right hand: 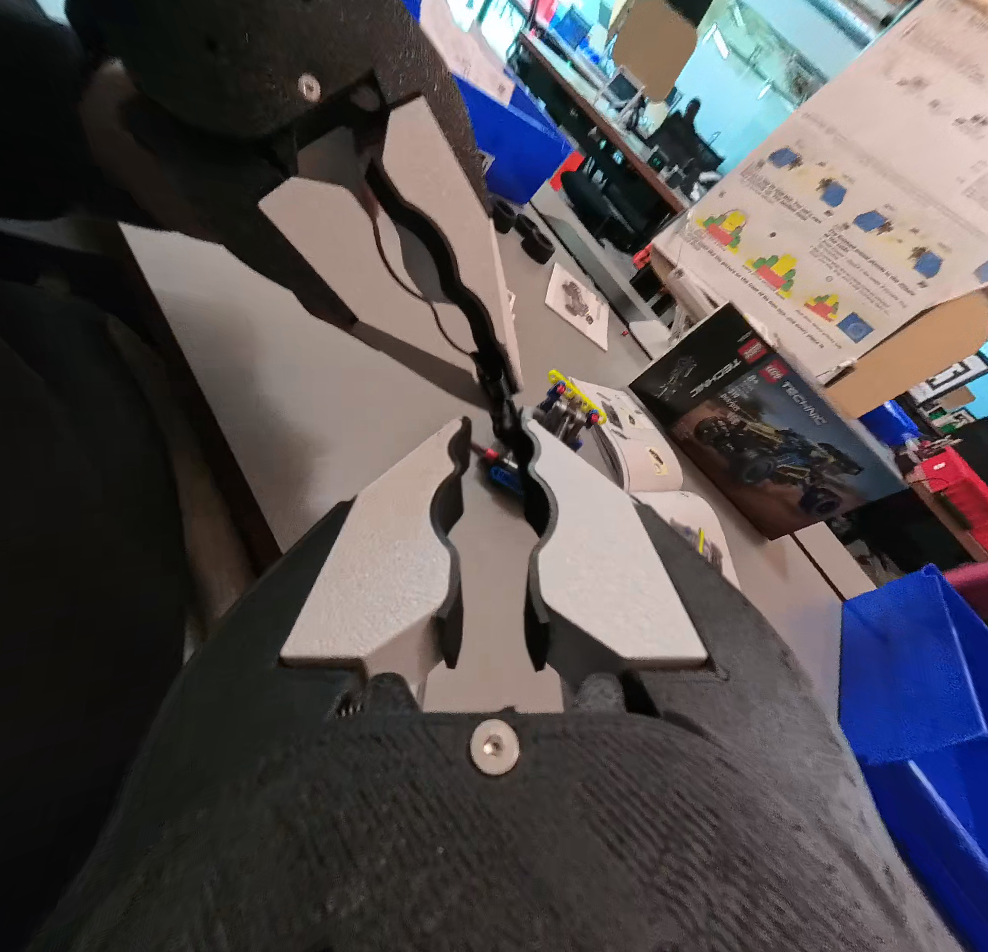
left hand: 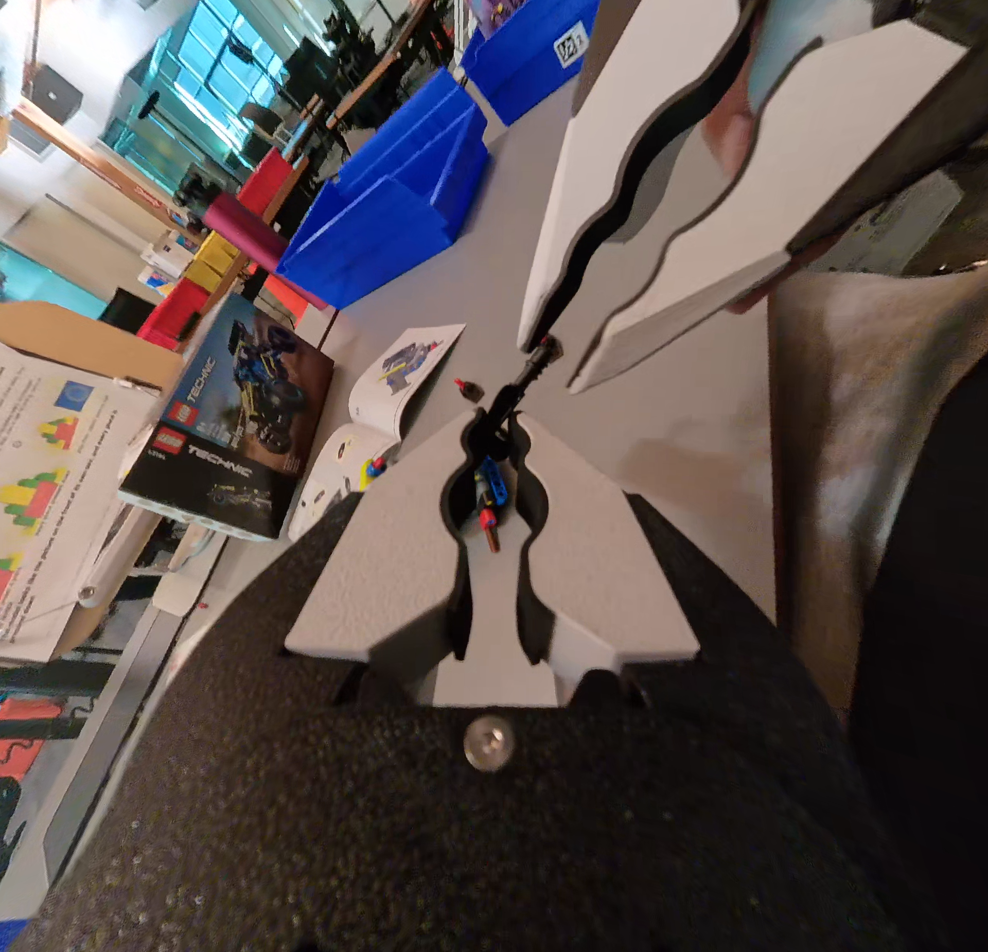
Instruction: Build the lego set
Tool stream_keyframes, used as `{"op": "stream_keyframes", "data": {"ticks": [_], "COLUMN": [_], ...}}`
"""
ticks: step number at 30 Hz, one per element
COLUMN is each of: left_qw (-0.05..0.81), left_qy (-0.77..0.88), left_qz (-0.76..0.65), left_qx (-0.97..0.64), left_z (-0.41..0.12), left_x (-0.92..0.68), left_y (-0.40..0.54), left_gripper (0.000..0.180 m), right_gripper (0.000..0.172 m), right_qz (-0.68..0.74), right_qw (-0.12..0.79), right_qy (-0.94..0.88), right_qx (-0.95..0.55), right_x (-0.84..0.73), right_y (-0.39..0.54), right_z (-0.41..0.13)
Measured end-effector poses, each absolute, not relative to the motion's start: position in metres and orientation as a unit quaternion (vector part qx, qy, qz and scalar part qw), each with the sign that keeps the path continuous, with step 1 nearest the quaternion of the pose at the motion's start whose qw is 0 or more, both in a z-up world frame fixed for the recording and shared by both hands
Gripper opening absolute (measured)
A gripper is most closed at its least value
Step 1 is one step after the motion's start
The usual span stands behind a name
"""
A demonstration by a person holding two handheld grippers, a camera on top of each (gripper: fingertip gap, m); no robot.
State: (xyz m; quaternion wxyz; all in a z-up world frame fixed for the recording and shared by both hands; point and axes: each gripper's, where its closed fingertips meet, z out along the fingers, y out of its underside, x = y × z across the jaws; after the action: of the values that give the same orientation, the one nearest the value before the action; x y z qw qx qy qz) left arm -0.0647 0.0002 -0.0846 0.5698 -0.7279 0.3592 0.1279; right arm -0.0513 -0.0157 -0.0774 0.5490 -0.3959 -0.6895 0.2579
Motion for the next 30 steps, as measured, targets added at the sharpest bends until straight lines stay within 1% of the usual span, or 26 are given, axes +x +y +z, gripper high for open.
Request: {"op": "stream_keyframes", "data": {"ticks": [1, 2, 4, 5, 7, 11, 13, 14, 15, 18, 22, 25, 27, 30], "left_qw": [0.565, 0.565, 0.565, 0.563, 0.555, 0.553, 0.545, 0.542, 0.54, 0.526, 0.554, 0.559, 0.548, 0.537], "left_qy": [0.355, 0.351, 0.358, 0.359, 0.365, 0.367, 0.374, 0.375, 0.377, 0.39, 0.411, 0.452, 0.491, 0.531], "left_qz": [0.127, 0.121, 0.1, 0.097, 0.098, 0.107, 0.13, 0.139, 0.143, 0.16, 0.158, 0.161, 0.182, 0.267], "left_qx": [-0.734, -0.736, -0.736, -0.738, -0.741, -0.741, -0.739, -0.739, -0.738, -0.739, -0.706, -0.676, -0.653, -0.599], "left_z": [-0.088, -0.091, -0.097, -0.101, -0.109, -0.115, -0.116, -0.118, -0.12, -0.128, -0.128, -0.134, -0.142, -0.142], "left_x": [-0.069, -0.071, -0.067, -0.067, -0.065, -0.066, -0.069, -0.07, -0.07, -0.072, -0.07, -0.069, -0.068, -0.073], "left_y": [0.001, 0.001, -0.002, -0.003, -0.004, -0.004, -0.002, -0.001, -0.001, -0.002, -0.006, -0.01, -0.012, -0.009], "left_gripper": [0.005, 0.005, 0.005, 0.005, 0.005, 0.005, 0.005, 0.005, 0.005, 0.005, 0.005, 0.006, 0.007, 0.008], "right_gripper": [0.019, 0.02, 0.016, 0.008, 0.003, 0.003, 0.009, 0.009, 0.005, 0.004, 0.004, 0.004, 0.004, 0.004], "right_qz": [0.248, 0.247, 0.262, 0.265, 0.254, 0.226, 0.226, 0.23, 0.233, 0.235, 0.249, 0.276, 0.277, 0.261], "right_qw": [0.544, 0.54, 0.536, 0.535, 0.533, 0.555, 0.552, 0.553, 0.556, 0.539, 0.541, 0.528, 0.513, 0.505], "right_qy": [-0.695, -0.701, -0.699, -0.699, -0.707, -0.706, -0.705, -0.703, -0.699, -0.708, -0.706, -0.707, -0.722, -0.732], "right_qx": [-0.399, -0.395, -0.393, -0.394, -0.39, -0.377, -0.382, -0.384, -0.385, -0.391, -0.383, -0.38, -0.372, -0.377], "right_x": [-0.051, -0.051, -0.052, -0.053, -0.054, -0.054, -0.056, -0.057, -0.058, -0.061, -0.061, -0.061, -0.061, -0.064], "right_y": [-0.012, -0.012, -0.015, -0.015, -0.014, -0.014, -0.015, -0.014, -0.013, -0.013, -0.014, -0.018, -0.02, -0.017], "right_z": [-0.084, -0.089, -0.094, -0.096, -0.103, -0.108, -0.112, -0.113, -0.112, -0.122, -0.125, -0.128, -0.137, -0.142]}}
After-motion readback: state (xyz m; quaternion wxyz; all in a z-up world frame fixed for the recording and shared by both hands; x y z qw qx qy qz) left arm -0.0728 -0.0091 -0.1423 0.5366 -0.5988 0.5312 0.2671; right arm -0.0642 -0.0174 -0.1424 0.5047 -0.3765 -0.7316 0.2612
